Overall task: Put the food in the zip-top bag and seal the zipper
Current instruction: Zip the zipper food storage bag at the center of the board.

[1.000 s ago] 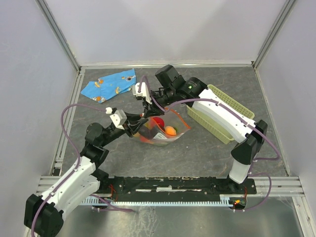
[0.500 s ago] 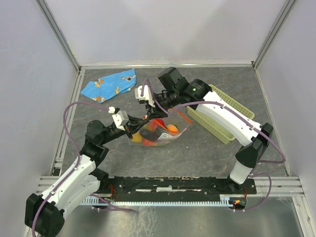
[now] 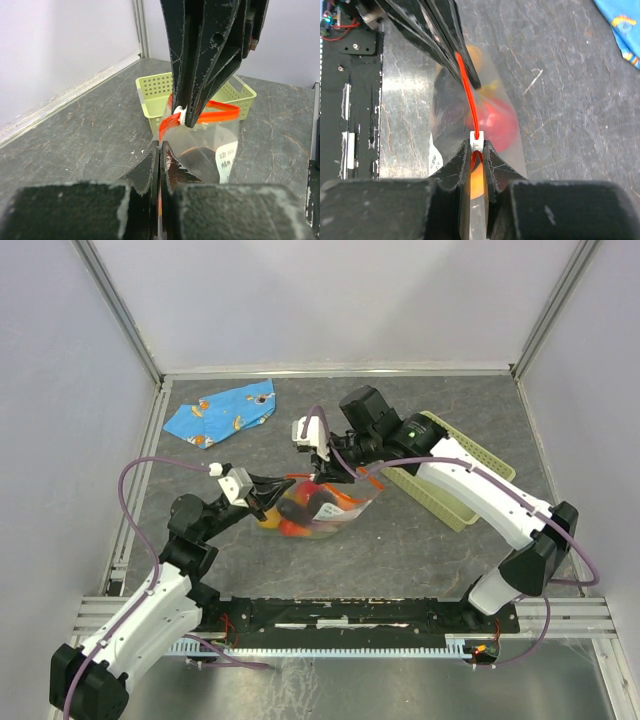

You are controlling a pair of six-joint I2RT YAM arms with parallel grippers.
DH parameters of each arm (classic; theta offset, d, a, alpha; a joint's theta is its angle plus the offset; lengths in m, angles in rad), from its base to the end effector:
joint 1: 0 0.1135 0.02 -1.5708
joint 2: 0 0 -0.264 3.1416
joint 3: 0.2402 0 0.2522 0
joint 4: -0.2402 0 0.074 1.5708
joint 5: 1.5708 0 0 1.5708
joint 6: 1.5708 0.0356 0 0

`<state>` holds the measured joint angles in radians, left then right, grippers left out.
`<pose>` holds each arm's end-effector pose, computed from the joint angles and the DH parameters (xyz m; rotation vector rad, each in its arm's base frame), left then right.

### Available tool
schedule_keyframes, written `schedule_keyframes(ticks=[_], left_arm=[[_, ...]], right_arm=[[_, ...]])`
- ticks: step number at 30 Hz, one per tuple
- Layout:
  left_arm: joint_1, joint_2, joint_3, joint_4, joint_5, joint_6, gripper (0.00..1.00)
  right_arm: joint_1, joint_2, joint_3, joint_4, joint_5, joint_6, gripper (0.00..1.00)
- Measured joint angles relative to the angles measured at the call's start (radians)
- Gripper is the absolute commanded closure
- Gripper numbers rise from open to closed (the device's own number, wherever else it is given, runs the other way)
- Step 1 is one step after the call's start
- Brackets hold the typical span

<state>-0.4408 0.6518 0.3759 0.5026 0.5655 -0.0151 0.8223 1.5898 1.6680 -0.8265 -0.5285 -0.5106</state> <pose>0.1398 -0.0870 0.2880 0.7588 1.2024 -0.7573 0.2191 0.2623 0.3851 -1.6341 1.6390 0.7700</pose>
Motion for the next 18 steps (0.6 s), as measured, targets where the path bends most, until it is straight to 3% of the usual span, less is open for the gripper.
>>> schedule_keyframes(ticks=[18], left_arm=[[-0.005,0.010,-0.004,-0.003,-0.280,-0.053,0.97]], right_arm=[[-0.072,-0.135,-0.130,-0.017,0.158,0.089,0.98]])
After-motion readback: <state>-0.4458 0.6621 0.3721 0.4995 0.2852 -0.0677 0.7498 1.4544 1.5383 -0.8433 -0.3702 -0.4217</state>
